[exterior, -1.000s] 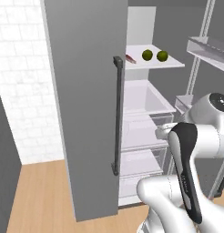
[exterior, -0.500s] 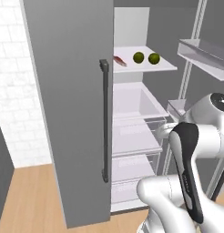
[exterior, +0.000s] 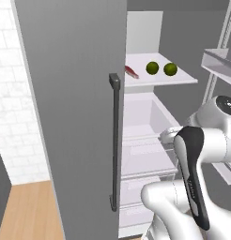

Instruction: Place one lime and one steak in each tupperware on the nearby counter, to pack two identical lunches.

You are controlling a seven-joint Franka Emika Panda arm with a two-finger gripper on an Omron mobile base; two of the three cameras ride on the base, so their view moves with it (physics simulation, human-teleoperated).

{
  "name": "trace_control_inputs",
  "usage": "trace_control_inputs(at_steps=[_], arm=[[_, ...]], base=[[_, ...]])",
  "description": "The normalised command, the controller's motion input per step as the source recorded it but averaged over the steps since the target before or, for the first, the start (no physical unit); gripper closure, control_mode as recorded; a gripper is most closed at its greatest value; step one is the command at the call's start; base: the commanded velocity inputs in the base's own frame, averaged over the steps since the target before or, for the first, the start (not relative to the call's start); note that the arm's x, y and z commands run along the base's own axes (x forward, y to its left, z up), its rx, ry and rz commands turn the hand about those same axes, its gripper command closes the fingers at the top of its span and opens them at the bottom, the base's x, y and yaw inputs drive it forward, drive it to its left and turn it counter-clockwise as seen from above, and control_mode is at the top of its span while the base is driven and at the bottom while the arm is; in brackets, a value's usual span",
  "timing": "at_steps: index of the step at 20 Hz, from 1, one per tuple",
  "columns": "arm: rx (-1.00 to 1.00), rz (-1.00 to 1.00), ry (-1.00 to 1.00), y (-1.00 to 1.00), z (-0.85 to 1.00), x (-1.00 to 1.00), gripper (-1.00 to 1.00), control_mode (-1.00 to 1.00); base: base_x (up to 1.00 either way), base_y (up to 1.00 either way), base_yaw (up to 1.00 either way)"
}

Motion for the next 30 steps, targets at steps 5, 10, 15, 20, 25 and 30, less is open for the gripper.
trace_control_inputs(at_steps=[5, 10, 15, 20, 25, 30], arm=[[0.00, 0.00, -0.07, -0.05, 0.15, 0.01, -1.00, -1.00], [0.00, -0.02, -0.27, 0.00, 0.68, 0.12, -1.00, -1.00], [0.00, -0.13, -0.13, 0.00, 0.90, 0.21, -1.00, -1.00], [0.00, -0.23, -0.04, 0.00, 0.65, 0.33, -1.00, -1.00], [0.00, -0.20, -0.01, -0.03, 0.32, 0.35, -1.00, -1.00], [0.00, -0.15, 0.00, -0.07, 0.03, 0.39, -1.00, -1.00]], base=[[0.03, -0.02, 0.00], [0.00, 0.00, 0.00], [0.00, 0.00, 0.00], [0.00, 0.00, 0.00], [0.00, 0.00, 0.00], [0.00, 0.00, 0.00]])
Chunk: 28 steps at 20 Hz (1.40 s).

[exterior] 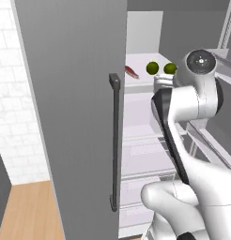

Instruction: Place one lime and one steak in each tupperware on the nearby counter, to pack two identical lunches.

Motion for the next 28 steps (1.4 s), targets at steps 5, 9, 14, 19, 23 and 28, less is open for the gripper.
trace_control_inputs(at_steps=[5, 9, 14, 19, 23, 28], arm=[[0.00, -0.17, 0.00, -0.26, 0.00, 0.59, -1.00, -1.00], [0.00, -0.14, 0.00, -0.31, 0.00, 0.66, -1.00, -1.00], [0.03, -0.09, 0.00, -0.16, -0.02, 0.76, -1.00, -1.00], [0.07, -0.03, 0.00, -0.21, -0.04, 0.76, -1.00, -1.00], [0.06, 0.00, 0.00, -0.30, -0.11, 0.72, -1.00, -1.00], [0.02, 0.00, 0.00, -0.16, -0.15, 0.70, -1.00, -1.00]], base=[[0.00, 0.00, 0.00], [0.00, 0.00, 0.00], [0.00, 0.00, 0.00], [0.00, 0.00, 0.00], [0.00, 0.00, 0.00], [0.00, 0.00, 0.00]])
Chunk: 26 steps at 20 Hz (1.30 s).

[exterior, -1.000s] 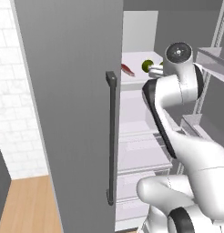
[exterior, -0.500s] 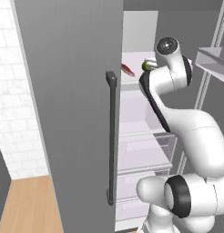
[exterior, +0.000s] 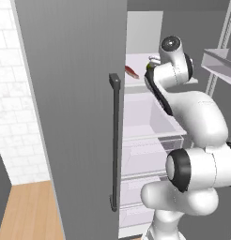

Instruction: Place one lime and one steak in each tupperware on the nearby counter, to pack two identical lunches.

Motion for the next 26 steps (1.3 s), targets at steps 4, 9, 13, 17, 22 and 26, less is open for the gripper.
trace_control_inputs(at_steps=[4, 9, 13, 17, 22, 26], arm=[[0.00, 0.00, 0.00, -0.15, -0.21, 0.58, -1.00, -1.00], [0.00, -0.03, 0.00, -0.19, -0.18, 0.53, -1.00, -1.00], [0.00, -0.04, 0.00, -0.21, -0.14, 0.56, -1.00, -1.00], [0.00, -0.05, 0.00, -0.15, -0.18, 0.60, -1.00, -1.00], [0.00, -0.05, 0.00, -0.17, -0.18, 0.55, -1.00, -1.00], [0.00, -0.07, 0.01, -0.07, -0.39, 0.16, 1.00, -1.00]], base=[[0.00, 0.00, 0.00], [0.00, 0.00, 0.00], [0.00, 0.00, 0.00], [0.00, 0.00, 0.00], [0.00, 0.00, 0.00], [0.00, 0.00, 0.00]])
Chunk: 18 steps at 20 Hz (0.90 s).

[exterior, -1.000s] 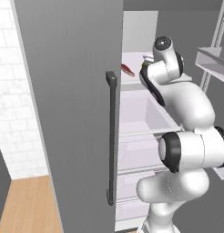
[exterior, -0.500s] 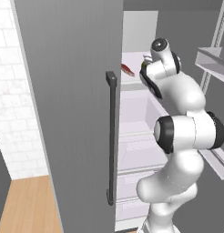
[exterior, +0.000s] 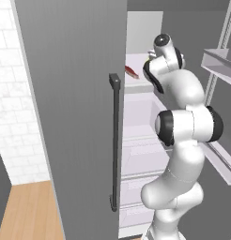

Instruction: Place one lime and one steak in each tupperware on the nearby counter, to pack two identical lunches.

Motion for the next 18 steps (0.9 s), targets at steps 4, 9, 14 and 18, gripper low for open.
trace_control_inputs(at_steps=[4, 9, 14, 18], arm=[[0.00, -0.04, 0.00, 0.00, -0.61, 0.00, 1.00, -1.00], [-0.01, -0.04, -0.06, 0.00, -0.63, -0.05, 1.00, -1.00], [0.00, -0.04, -0.10, 0.22, -0.14, -0.62, 1.00, -1.00], [0.00, -0.03, 0.00, 0.34, 0.20, -0.82, 1.00, -1.00]], base=[[0.00, 0.00, 0.00], [0.00, 0.00, 0.00], [0.00, 0.00, 0.00], [0.00, 0.00, 0.00]])
